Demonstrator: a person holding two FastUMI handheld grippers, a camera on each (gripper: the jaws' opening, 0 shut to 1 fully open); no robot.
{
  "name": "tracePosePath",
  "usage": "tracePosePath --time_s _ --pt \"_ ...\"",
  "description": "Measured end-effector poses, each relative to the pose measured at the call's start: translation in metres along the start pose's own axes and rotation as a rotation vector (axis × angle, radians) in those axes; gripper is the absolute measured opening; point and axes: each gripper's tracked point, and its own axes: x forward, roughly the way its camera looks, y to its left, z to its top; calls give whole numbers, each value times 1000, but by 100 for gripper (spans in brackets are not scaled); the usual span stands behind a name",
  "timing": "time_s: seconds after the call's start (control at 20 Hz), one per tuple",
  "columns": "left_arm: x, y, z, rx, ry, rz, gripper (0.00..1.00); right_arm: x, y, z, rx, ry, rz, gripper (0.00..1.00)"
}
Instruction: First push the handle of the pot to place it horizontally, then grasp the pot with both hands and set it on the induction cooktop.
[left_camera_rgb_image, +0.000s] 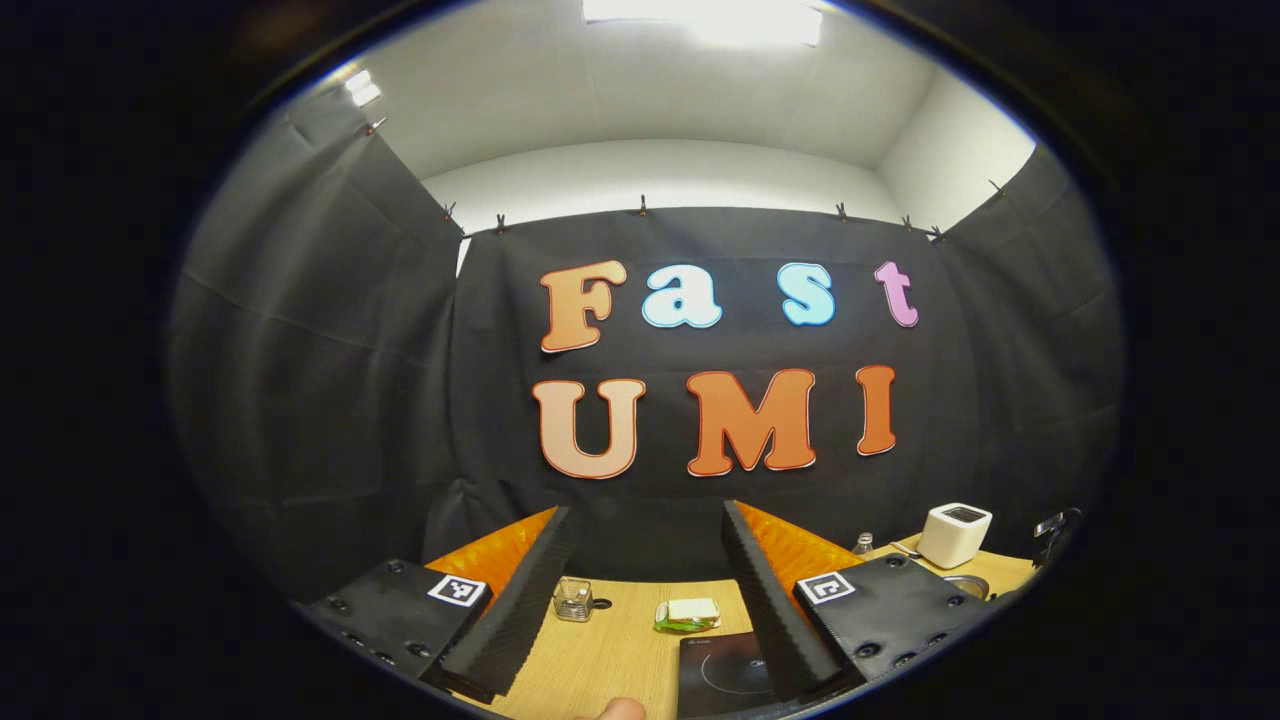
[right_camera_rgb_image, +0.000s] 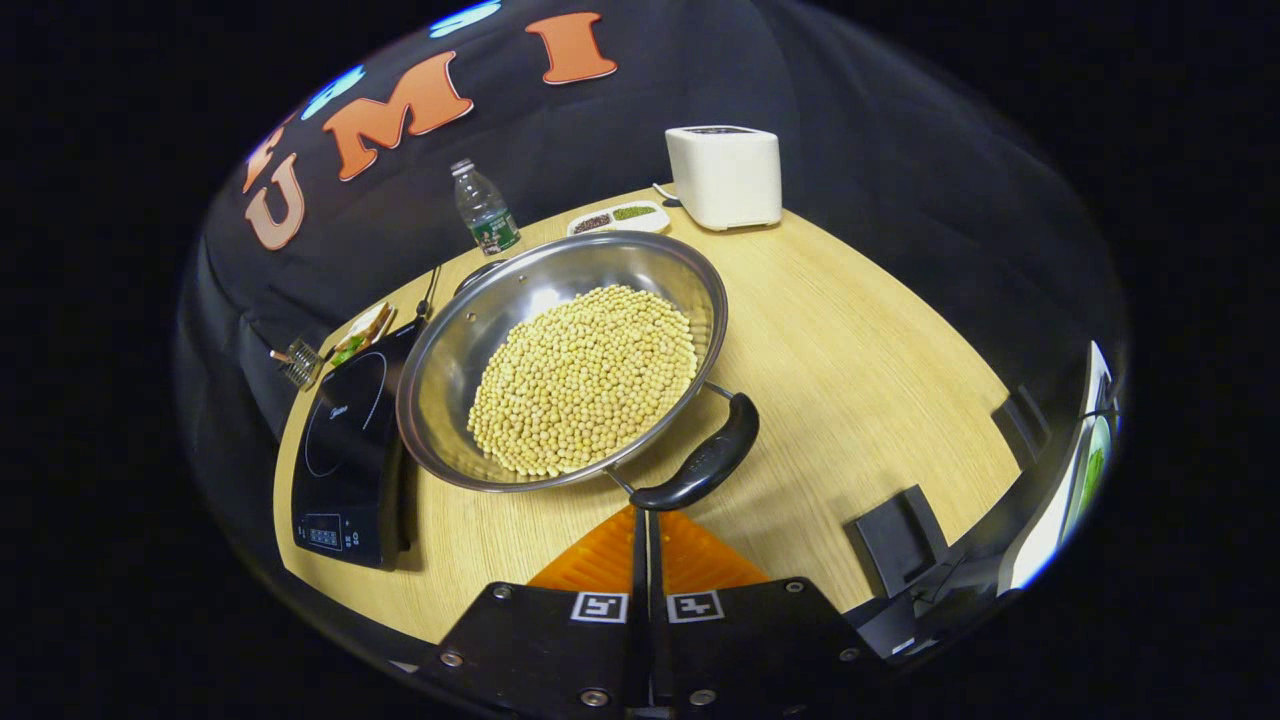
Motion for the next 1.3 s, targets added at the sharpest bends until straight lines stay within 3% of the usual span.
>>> tracePosePath --time_s 1.3 --pt "11 17 -4 -1 26 47 98 46 -45 54 140 -62 -102 0"
